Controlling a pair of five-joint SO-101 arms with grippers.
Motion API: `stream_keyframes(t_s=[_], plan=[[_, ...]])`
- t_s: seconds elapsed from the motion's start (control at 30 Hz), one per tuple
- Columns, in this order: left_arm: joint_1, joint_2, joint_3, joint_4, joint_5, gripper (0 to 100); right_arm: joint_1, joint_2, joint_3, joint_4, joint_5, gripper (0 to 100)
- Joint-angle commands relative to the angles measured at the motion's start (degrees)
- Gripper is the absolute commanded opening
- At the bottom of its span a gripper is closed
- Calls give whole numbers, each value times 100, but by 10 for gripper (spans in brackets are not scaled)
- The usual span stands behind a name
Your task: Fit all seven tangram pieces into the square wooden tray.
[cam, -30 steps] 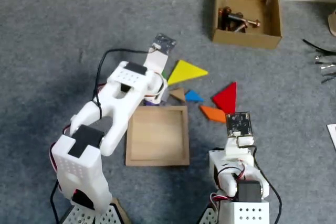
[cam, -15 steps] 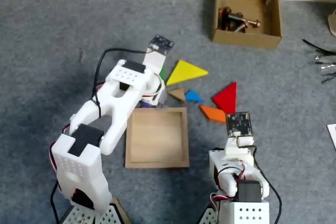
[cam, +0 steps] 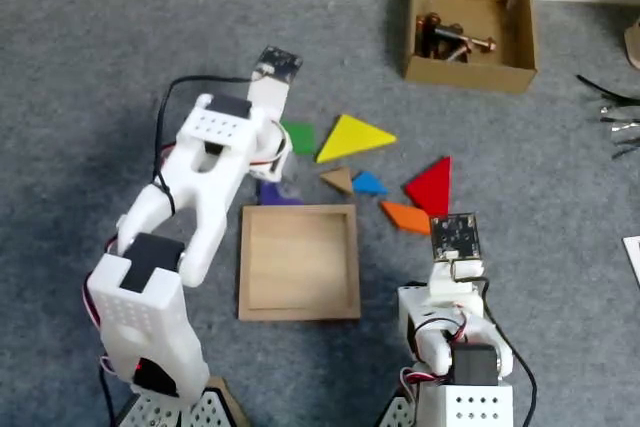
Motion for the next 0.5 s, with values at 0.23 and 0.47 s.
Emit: stream_keyframes(t_s=[0.23, 0.47], plan=[[295, -84, -567, 853, 1029, 238, -40, -75, 699, -40, -26, 5], [409, -48, -57, 651, 1591, 238, -40, -75, 699, -40, -26, 5]])
